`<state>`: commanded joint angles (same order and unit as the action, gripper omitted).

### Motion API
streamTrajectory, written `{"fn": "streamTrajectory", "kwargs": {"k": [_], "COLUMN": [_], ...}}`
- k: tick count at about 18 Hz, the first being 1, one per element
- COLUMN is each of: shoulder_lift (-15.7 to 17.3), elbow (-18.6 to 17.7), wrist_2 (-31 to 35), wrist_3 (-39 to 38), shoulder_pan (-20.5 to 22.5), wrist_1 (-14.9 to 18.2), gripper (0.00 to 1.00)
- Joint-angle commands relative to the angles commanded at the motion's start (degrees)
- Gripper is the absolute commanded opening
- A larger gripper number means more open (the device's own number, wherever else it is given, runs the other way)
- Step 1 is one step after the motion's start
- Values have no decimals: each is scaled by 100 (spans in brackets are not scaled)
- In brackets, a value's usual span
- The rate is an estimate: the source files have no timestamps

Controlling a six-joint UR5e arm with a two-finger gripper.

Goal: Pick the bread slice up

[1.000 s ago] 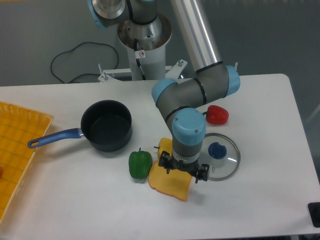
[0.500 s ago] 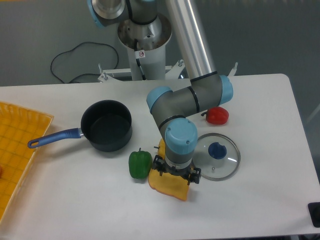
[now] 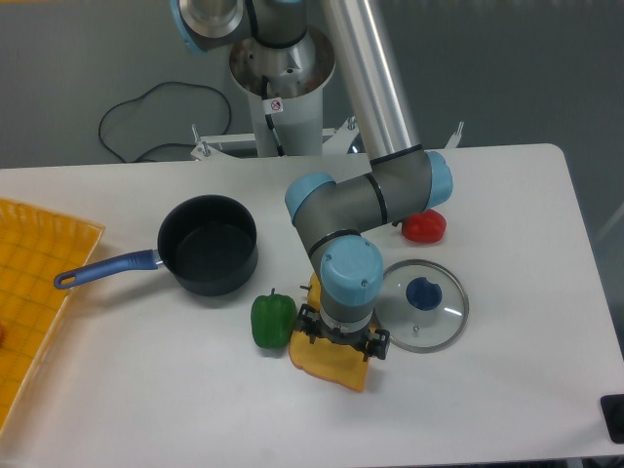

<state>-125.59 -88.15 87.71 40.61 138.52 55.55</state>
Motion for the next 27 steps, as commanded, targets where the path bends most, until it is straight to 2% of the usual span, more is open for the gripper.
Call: {"fn": "streamTrajectory", "kwargs": {"k": [18,22,27], "shoulder_lift": [-114,-97,88], "elbow": [9,105,246], "wrist_2": [35,675,677], "wrist_3": [44,430,527], "shoulder_pan": [-53,-193,-97], "wrist_1": [-26,-18,-9], "gripper": [100,100,100]}}
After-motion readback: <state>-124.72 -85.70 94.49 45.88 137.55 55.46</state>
